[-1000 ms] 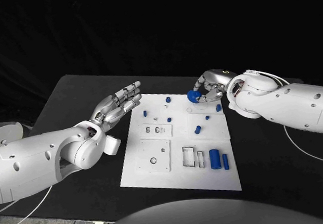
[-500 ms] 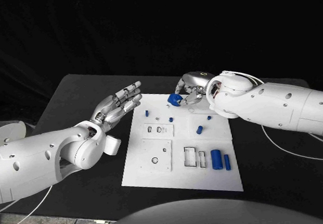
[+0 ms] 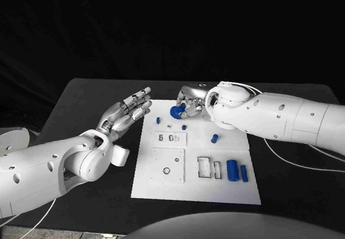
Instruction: Assemble the parts on the task board
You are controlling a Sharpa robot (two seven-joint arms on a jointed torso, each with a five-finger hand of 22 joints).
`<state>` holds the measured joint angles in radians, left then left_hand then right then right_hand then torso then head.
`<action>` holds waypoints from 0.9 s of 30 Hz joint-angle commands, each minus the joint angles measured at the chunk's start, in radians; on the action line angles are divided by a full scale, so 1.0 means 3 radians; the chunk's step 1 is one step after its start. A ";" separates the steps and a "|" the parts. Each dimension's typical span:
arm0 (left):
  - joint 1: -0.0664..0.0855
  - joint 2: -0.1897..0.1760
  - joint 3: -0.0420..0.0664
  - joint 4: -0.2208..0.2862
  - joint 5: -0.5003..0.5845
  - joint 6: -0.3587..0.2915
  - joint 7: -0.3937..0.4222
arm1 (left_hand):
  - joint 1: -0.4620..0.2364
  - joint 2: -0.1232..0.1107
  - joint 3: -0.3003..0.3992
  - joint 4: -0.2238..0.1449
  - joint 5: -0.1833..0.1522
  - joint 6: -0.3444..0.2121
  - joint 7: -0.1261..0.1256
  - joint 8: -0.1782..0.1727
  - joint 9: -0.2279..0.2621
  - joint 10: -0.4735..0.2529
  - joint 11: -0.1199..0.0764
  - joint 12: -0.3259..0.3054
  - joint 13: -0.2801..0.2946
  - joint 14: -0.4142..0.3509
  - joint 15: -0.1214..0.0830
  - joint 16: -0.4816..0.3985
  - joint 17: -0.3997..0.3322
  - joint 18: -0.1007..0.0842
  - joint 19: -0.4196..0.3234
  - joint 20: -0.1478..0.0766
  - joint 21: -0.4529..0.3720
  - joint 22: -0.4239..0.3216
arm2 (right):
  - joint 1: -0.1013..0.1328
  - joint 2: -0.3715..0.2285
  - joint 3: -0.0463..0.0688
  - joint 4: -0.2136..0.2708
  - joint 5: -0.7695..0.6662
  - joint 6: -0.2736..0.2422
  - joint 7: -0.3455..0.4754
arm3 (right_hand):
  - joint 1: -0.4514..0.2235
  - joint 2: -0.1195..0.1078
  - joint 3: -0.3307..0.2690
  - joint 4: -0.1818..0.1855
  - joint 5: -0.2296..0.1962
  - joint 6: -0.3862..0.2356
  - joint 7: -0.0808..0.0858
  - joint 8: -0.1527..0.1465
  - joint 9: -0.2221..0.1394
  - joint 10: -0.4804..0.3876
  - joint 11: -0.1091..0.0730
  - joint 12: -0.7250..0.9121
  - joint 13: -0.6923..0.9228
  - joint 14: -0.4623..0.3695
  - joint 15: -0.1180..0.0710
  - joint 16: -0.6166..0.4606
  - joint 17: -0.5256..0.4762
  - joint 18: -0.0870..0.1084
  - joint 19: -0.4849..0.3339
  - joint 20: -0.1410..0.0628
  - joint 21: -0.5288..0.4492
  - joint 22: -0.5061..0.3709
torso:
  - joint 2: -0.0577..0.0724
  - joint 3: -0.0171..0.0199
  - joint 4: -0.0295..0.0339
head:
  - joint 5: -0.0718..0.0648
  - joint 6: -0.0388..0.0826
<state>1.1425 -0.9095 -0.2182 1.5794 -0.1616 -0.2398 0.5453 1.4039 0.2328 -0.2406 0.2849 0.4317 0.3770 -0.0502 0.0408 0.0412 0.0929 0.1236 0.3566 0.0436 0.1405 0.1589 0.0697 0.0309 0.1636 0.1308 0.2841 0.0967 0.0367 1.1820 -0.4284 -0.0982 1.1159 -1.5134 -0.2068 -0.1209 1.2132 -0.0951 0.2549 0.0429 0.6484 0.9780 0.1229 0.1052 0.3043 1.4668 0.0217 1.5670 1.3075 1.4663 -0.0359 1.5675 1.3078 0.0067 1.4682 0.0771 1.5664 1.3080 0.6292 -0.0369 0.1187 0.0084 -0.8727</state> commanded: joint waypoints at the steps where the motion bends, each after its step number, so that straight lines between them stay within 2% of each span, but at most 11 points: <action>1: 0.0002 0.0008 0.0003 0.0008 0.0012 0.0010 0.0024 | 0.0036 -0.0006 0.0021 0.0002 0.0017 0.0013 0.0000 0.0007 0.0004 -0.0005 0.0017 0.0019 0.0004 0.0020 -0.0002 0.0015 0.0005 0.0054 -0.0006 0.0015 0.0016 0.0001 | -0.0012 0.0033 0.0002 -0.0044 -0.0123 0.0069 -0.0009 | 0.0017 0.0002 0.0025 -0.0002 -0.0024 0.0148 -0.0062 -0.0025 0.0106 0.0347 0.0020 0.0013 0.0878 0.0348 0.0025 0.0011 0.0877 -0.0022 0.0342 0.0021 0.0015 0.0876 | -0.0002 -0.0002 -0.0004 | 0.0008 0.0000; 11: 0.0002 0.0029 0.0003 -0.0013 0.0025 0.0025 0.0025 | 0.0035 -0.0007 0.0020 0.0002 0.0017 0.0012 0.0000 0.0007 0.0004 -0.0005 0.0017 0.0016 0.0003 0.0021 -0.0001 0.0015 0.0005 0.0053 -0.0002 0.0015 0.0019 0.0002 | -0.0032 0.0046 0.0002 -0.0110 -0.0189 0.0041 -0.0057 | 0.0020 -0.0004 0.0051 -0.0011 -0.0066 0.0095 -0.0054 -0.0072 0.0092 0.0347 0.0013 0.0013 0.0878 0.0348 0.0021 0.0011 0.0877 -0.0022 0.0342 0.0019 0.0015 0.0876 | -0.0009 0.0000 -0.0004 | 0.0017 0.0000; 23: 0.0001 0.0049 0.0002 -0.0033 0.0043 0.0038 0.0024 | 0.0035 -0.0007 0.0020 0.0002 0.0018 0.0007 0.0000 0.0006 0.0003 -0.0005 0.0018 0.0017 0.0003 0.0022 0.0000 0.0016 0.0005 0.0054 -0.0001 0.0015 0.0020 0.0002 | -0.0051 -0.0001 0.0001 -0.0074 -0.0183 0.0016 -0.0042 | 0.0020 -0.0011 0.0077 -0.0020 -0.0074 0.0024 -0.0061 -0.0122 0.0076 0.0347 -0.0001 0.0013 0.0878 0.0348 0.0010 0.0011 0.0877 -0.0022 0.0342 0.0012 0.0015 0.0876 | -0.0008 0.0000 -0.0009 | 0.0028 0.0000; 27: 0.0001 0.0057 0.0002 -0.0044 0.0045 0.0041 0.0021 | 0.0035 -0.0007 0.0020 0.0002 0.0018 0.0007 0.0000 0.0006 0.0003 -0.0005 0.0018 0.0017 0.0003 0.0022 0.0000 0.0016 0.0005 0.0054 -0.0001 0.0015 0.0020 0.0002 | -0.0055 -0.0010 0.0001 -0.0068 -0.0175 0.0038 -0.0028 | 0.0007 -0.0022 0.0088 -0.0021 -0.0124 -0.0061 -0.0078 -0.0143 0.0060 0.0347 -0.0015 0.0013 0.0878 0.0348 -0.0002 0.0011 0.0877 -0.0022 0.0342 0.0002 0.0015 0.0876 | -0.0011 0.0000 -0.0005 | 0.0019 0.0000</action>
<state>1.1424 -0.8954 -0.2181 1.5661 -0.1535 -0.2391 0.5443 1.4039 0.2328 -0.2406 0.2849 0.4317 0.3770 -0.0502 0.0408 0.0412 0.0929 0.1236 0.3566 0.0433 0.1405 0.1588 0.0697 0.0317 0.1637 0.1308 0.2841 0.0967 0.0367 1.1686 -0.4301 -0.0963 1.0928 -1.5548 -0.2126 -0.1304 1.2092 -0.0992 0.2767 0.0372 0.6140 0.9621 0.1018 0.0648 0.3240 1.4677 0.0225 1.5669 1.3074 1.4663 -0.0359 1.5674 1.3074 0.0067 1.4682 0.0770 1.5664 1.3076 0.6264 -0.0366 0.1169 0.0163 -0.8727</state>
